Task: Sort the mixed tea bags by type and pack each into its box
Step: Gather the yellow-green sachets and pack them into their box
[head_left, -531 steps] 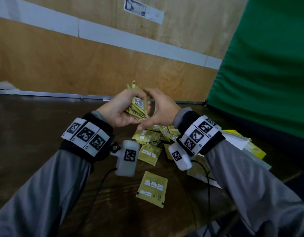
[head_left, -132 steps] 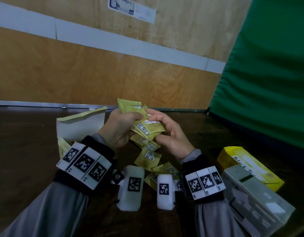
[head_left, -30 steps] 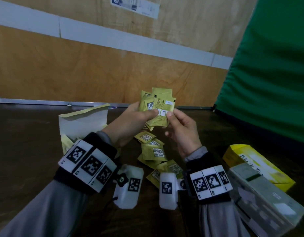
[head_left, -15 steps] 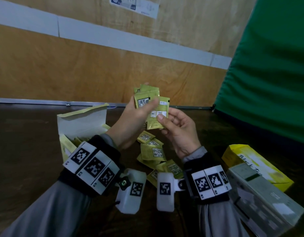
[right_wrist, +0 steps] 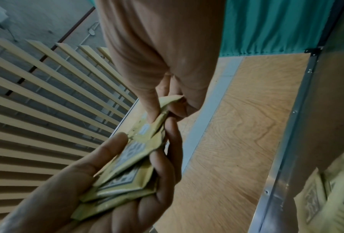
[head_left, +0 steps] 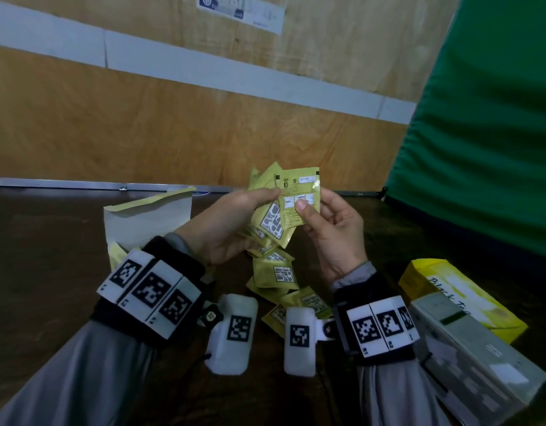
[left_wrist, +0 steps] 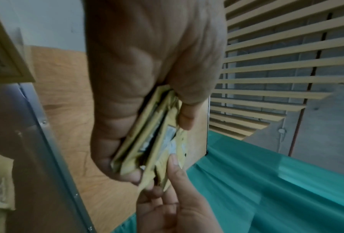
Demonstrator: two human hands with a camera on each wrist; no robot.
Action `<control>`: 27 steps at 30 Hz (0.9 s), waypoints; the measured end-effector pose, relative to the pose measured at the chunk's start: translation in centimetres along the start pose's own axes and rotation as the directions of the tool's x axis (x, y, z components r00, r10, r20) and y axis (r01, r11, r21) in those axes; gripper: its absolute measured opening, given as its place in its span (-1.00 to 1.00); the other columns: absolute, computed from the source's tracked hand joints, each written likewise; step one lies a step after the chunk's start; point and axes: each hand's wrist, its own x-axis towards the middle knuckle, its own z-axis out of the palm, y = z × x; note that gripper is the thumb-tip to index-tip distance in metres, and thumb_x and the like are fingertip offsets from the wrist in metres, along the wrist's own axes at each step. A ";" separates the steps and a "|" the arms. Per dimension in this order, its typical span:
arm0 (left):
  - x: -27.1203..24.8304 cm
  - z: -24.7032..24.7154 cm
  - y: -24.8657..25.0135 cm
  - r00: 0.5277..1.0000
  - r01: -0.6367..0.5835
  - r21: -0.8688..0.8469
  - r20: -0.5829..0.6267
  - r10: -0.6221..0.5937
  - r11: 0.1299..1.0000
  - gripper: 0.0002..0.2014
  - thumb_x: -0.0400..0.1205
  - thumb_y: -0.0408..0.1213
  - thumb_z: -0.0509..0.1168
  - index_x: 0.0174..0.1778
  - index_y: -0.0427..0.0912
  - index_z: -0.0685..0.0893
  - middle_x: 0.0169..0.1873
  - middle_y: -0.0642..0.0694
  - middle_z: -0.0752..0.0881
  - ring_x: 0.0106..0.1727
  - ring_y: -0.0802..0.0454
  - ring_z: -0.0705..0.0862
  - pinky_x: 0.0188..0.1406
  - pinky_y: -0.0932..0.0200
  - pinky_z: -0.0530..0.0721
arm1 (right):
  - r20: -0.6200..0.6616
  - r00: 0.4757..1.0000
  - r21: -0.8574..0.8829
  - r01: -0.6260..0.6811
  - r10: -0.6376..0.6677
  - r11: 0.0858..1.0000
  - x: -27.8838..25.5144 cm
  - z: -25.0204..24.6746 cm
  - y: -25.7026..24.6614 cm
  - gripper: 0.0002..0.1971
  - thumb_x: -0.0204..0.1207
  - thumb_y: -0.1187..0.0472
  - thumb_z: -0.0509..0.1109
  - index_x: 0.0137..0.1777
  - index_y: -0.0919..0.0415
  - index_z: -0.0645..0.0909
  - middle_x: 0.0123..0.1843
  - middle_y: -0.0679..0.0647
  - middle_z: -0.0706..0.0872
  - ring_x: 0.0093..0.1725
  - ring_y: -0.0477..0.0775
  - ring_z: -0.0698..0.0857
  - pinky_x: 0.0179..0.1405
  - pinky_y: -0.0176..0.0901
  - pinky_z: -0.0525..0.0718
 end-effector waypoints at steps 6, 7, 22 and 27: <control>0.2 0.5 -0.3 0.998 -0.033 -0.044 -0.062 0.030 0.998 -0.70 0.72 0.02 0.11 0.15 -0.03 0.65 -0.27 -0.04 0.80 -0.30 0.04 0.74 -0.14 0.08 0.66 | -0.020 1.000 -0.023 -0.005 0.004 1.000 0.2 0.0 0.2 -0.72 0.36 0.48 0.49 0.09 0.34 0.67 -0.04 0.20 0.81 -0.06 0.08 0.80 -0.09 -0.12 0.78; 0.2 0.8 -0.4 0.995 -0.081 -0.043 -0.069 0.078 0.996 -0.71 0.74 0.00 0.07 0.22 0.03 0.62 -0.26 -0.02 0.79 -0.36 0.09 0.73 -0.28 0.16 0.66 | -0.009 1.000 -0.012 -0.027 0.027 1.000 0.2 0.0 0.2 -0.71 0.35 0.49 0.49 0.08 0.35 0.67 -0.08 0.17 0.82 -0.08 0.06 0.80 -0.10 -0.14 0.78; 0.9 1.0 -0.7 0.979 0.049 -0.088 -0.192 -0.065 0.995 -0.38 0.64 0.30 0.01 -0.19 -0.17 0.73 -0.49 -0.13 0.71 -0.53 -0.06 0.65 -0.43 0.15 0.64 | -0.011 0.999 -0.015 -0.048 0.048 0.999 0.1 -0.2 -0.1 -0.79 0.48 0.40 0.42 0.10 0.25 0.63 -0.16 0.03 0.83 -0.18 -0.07 0.79 -0.28 -0.24 0.70; 1.0 0.7 -0.8 0.990 0.133 -0.060 -0.034 -0.135 0.989 -0.23 0.56 0.43 -0.08 -0.41 -0.12 0.79 -0.50 -0.14 0.67 -0.53 -0.05 0.59 -0.61 0.25 0.59 | 0.015 0.997 -0.053 -0.077 0.078 0.996 0.1 -0.2 0.0 -0.74 0.48 0.40 0.42 0.17 0.27 0.63 -0.10 0.09 0.83 -0.20 -0.07 0.78 -0.31 -0.29 0.70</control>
